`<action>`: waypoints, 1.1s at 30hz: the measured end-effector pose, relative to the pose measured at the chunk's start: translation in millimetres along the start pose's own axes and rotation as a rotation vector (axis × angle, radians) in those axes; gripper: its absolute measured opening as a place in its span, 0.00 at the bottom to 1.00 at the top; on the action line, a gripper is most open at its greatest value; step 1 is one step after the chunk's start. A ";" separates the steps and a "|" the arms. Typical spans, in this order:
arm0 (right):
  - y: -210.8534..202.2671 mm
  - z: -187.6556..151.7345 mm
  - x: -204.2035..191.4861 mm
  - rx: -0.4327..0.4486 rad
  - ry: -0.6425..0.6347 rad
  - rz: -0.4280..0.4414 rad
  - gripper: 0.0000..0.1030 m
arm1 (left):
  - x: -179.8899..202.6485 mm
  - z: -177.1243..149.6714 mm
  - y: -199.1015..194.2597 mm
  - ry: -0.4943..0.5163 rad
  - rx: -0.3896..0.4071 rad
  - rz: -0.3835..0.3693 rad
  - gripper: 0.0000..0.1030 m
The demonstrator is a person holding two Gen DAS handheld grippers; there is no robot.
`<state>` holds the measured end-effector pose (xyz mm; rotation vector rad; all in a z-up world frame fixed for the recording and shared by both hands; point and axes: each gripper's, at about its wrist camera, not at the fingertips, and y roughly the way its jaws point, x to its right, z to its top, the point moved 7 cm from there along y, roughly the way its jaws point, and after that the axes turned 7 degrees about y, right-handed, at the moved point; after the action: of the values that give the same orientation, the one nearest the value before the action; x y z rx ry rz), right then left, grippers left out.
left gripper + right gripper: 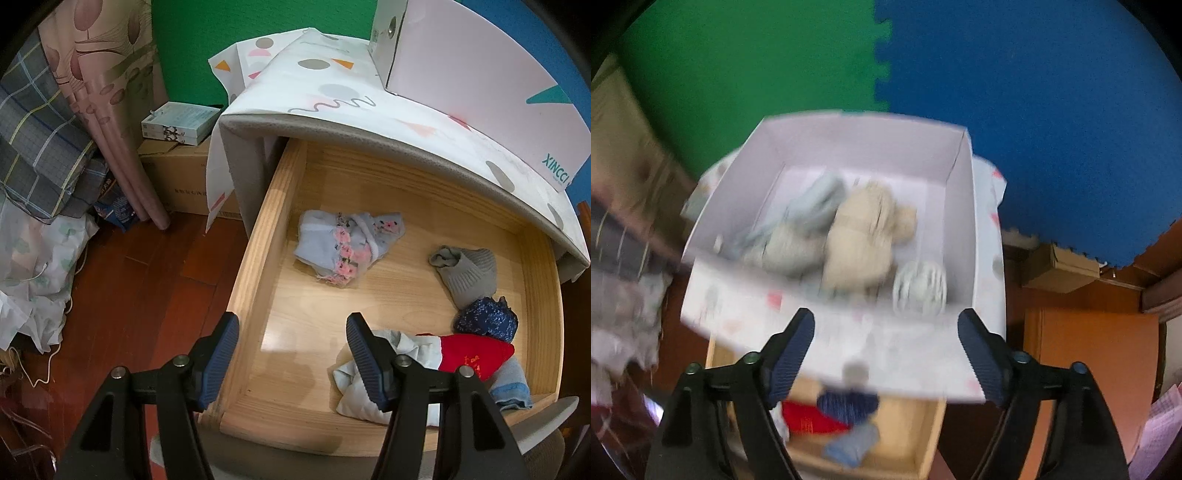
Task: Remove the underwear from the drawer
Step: 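Lower the white sock into the white box and open the right tool, then move the right tool down onto the light blue mesh sock in the drawer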
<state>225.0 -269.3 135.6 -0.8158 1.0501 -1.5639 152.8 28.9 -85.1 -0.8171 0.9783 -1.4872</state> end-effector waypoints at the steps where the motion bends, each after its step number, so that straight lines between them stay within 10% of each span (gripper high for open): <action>1: -1.0 -11.3 -1.2 -0.014 -0.012 0.000 0.76 | -0.7 -0.3 -0.9 -0.001 0.002 0.003 0.60; 14: 133.7 -200.0 -27.2 -0.455 -0.067 0.010 0.76 | -10.1 -2.9 0.5 -0.028 -0.014 0.006 0.60; 28: 209.5 -251.1 -37.3 -0.587 -0.073 -0.048 0.82 | -9.9 -1.4 -0.9 -0.027 -0.011 0.001 0.60; 33: 215.6 -256.2 -19.0 -0.594 -0.033 -0.058 0.70 | -10.3 -1.2 -1.0 -0.026 -0.011 -0.001 0.60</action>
<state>81.2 -212.2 -161.9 -1.2732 1.5051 -1.2845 152.8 39.2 -84.5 -0.8427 0.9678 -1.4693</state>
